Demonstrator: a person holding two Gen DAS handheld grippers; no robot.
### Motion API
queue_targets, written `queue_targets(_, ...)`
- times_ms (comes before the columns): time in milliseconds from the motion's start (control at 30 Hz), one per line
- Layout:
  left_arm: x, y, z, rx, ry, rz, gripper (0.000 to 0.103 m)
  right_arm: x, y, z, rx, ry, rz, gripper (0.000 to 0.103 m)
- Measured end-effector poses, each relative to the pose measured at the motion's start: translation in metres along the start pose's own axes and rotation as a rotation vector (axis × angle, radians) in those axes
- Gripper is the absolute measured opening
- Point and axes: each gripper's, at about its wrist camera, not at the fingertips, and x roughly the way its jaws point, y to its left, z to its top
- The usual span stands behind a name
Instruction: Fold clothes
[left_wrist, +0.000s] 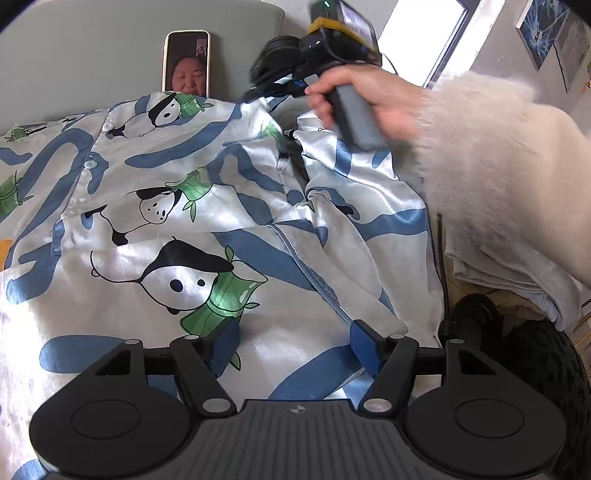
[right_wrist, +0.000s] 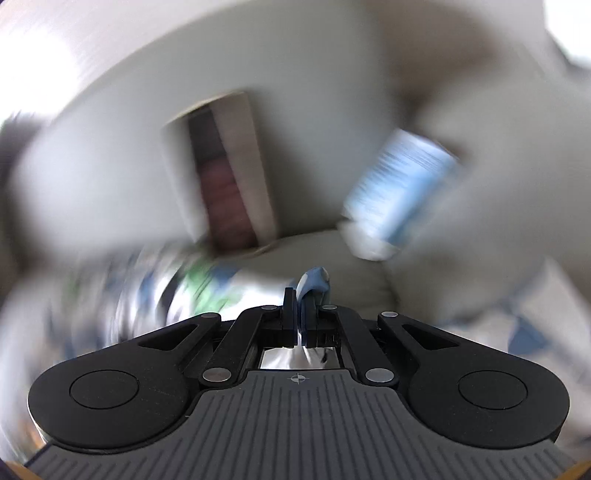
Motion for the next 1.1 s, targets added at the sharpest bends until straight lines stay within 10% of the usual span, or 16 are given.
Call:
queue_targets(133,0.0,0.0,-0.001,0.002,0.0,0.003,0.064,-0.019,0.072,-0.045,-0.527,0.193,0.083,0.013)
queue_targets(233,0.001,-0.001,-0.001,0.003,0.0,0.007,0.064,-0.035,0.084,-0.06,-0.623,0.2,0.05,0.056)
queue_targets(433,0.001,0.0,-0.001,0.0,0.003,0.012,0.064,-0.052,0.015,-0.004,-0.043,0.122,0.12,0.058)
queue_targets(600,0.001,-0.001,-0.003,0.007,0.002,0.015,0.064,-0.009,-0.034,-0.003,0.426,0.224,0.174,0.05)
queue_targets(1100,0.0,0.002,-0.005,-0.001,-0.001,0.006,0.064,0.02,-0.031,-0.039,0.711,0.365,0.217,0.045)
